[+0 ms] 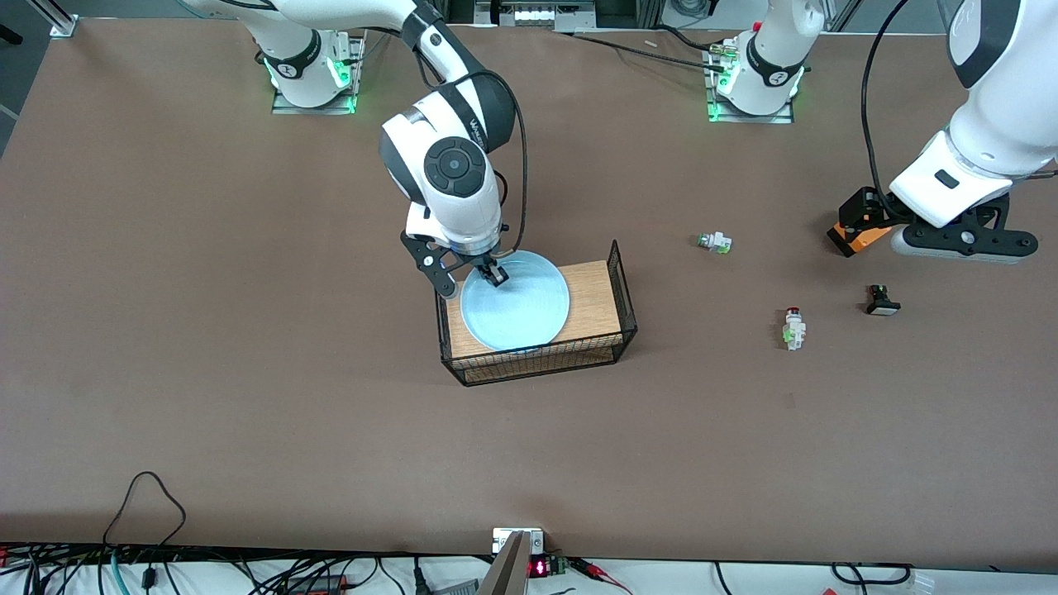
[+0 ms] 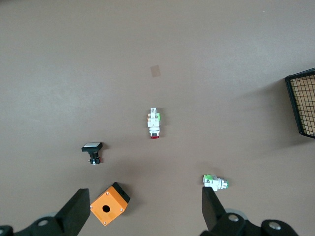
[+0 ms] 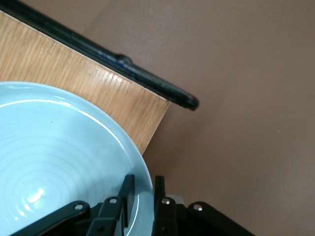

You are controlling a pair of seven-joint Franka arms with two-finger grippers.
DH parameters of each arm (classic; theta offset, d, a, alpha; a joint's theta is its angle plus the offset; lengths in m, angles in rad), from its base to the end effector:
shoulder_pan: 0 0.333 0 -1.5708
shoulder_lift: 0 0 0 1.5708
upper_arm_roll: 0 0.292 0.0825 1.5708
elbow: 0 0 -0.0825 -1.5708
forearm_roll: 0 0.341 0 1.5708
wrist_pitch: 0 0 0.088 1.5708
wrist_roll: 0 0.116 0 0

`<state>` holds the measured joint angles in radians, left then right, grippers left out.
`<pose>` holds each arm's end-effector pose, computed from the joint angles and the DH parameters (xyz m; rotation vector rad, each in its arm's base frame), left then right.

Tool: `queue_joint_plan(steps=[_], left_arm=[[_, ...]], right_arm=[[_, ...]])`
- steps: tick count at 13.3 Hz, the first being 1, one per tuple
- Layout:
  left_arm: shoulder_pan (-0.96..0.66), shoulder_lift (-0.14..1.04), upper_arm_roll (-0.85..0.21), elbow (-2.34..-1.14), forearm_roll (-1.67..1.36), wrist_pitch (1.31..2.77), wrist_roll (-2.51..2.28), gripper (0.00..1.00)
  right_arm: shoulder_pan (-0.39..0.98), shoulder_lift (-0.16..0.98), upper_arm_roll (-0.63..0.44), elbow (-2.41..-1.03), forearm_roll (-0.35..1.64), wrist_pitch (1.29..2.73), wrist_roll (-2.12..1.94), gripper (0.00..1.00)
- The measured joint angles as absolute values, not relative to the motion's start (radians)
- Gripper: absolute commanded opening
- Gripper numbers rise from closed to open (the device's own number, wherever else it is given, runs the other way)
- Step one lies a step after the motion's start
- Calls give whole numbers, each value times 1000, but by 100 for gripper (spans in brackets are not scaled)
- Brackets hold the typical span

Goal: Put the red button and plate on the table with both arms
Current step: 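Grasp the blue plate rim with the right gripper, then lift the plate out of the basket and carry it beside the basket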

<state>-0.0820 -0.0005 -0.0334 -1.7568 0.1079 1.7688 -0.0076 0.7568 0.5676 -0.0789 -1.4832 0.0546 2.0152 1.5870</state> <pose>0.5200 -0.0498 0.5289 -3.0302 0.1948 -0.0288 0.4997 0.4173 0.3324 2.7887 -1.3848 -0.0312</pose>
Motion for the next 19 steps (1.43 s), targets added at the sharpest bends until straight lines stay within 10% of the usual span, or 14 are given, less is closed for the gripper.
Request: queue_joint_plan(steps=[4, 19], left_arm=[[-82, 0, -33, -1757, 108, 1768, -8, 100], [-83, -1, -33, -1755, 108, 1749, -8, 100]], right_arm=[[757, 566, -79, -1482, 55, 2015, 1587, 0], [747, 433, -91, -1423, 143, 1838, 1588, 0]])
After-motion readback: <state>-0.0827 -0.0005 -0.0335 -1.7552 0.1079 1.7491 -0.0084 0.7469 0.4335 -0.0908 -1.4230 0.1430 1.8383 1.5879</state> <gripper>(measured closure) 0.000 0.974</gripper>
